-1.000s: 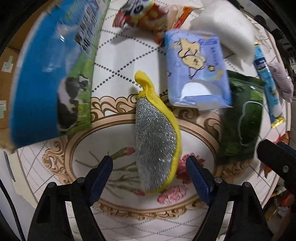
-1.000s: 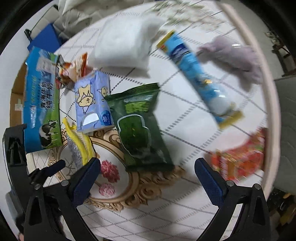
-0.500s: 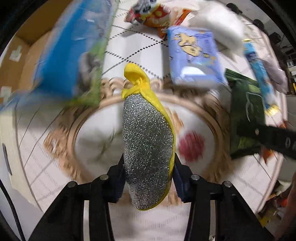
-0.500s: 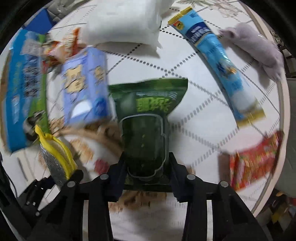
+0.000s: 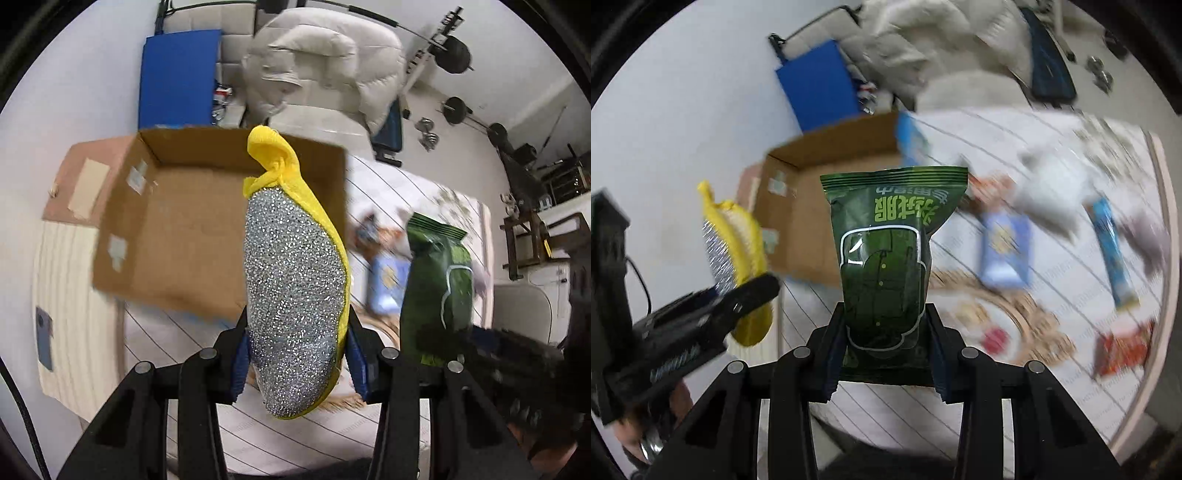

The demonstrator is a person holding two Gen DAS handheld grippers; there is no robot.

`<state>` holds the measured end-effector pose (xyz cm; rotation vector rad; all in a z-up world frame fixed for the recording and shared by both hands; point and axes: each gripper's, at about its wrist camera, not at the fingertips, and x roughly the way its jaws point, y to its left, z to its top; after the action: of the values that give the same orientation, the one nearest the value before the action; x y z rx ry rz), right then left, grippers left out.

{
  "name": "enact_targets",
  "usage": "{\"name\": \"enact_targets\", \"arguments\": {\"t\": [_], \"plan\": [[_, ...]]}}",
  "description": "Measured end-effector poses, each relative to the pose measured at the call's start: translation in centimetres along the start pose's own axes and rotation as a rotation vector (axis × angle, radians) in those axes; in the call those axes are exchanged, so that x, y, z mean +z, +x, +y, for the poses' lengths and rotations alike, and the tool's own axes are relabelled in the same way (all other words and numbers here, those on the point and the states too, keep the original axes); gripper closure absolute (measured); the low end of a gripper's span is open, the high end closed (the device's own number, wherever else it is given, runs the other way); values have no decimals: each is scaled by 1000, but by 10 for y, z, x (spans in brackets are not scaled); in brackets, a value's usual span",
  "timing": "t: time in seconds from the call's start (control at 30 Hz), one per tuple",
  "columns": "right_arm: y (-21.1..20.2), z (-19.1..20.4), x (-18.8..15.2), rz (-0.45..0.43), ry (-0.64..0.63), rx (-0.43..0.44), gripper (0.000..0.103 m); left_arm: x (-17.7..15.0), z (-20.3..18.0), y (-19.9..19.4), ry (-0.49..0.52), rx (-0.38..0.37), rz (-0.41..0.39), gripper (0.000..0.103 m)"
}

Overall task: Organize soft objects
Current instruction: 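Carry both items into the cardboard box and open both tools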

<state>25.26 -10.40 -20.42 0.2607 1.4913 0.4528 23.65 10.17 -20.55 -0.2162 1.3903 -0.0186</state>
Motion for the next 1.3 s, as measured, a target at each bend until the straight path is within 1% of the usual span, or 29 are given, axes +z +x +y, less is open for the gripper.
{"name": "enact_targets", "arguments": {"t": [0.07,0.13,0.23,0.33,0.4,0.43,0.5,0.57,0.67,0.8,0.87,0.93,0.97,1.0,1.03,1.1,1.17,1.2,1.23,1.27,1.3], "plan": [[22,26,27,0,2,-2,61,31,27,14,-14,4,36,61],[50,49,51,7,0,-10,61,60,46,29,-14,5,74,61],[98,69,81,28,1,-35,61,95,74,57,-12,3,129,61],[147,84,103,63,9,-59,62,121,93,88,2,-27,209,61],[181,88,116,93,13,-74,62,133,97,113,24,-49,271,61],[192,89,120,104,16,-82,62,136,98,123,36,-60,298,61],[214,89,128,123,20,-99,62,143,101,147,59,-52,336,61],[238,85,134,141,30,-116,62,147,103,167,73,-48,367,61],[262,78,140,160,44,-138,62,148,104,190,90,-48,409,61],[286,74,145,172,52,-158,61,146,104,207,101,-52,436,61],[295,73,147,175,52,-166,61,143,104,211,106,-48,443,59],[296,80,144,183,43,-175,61,140,107,212,85,-35,461,55],[299,81,145,186,41,-182,58,137,110,211,69,-32,475,53],[300,83,144,186,40,-185,40,136,113,208,54,-36,472,46],[299,87,144,184,47,-193,25,135,116,203,52,-20,455,34],[298,88,144,178,52,-208,19,132,120,190,60,13,414,19],[294,90,141,183,54,-210,14,126,126,176,53,26,387,15],[290,93,138,183,53,-214,9,122,129,167,47,41,367,10],[285,95,136,175,51,-223,6,118,131,160,45,53,349,5],[281,96,134,166,49,-229,5,114,133,152,45,68,327,3],[277,98,131,158,43,-243,1,108,135,143,45,76,306,2]]}}
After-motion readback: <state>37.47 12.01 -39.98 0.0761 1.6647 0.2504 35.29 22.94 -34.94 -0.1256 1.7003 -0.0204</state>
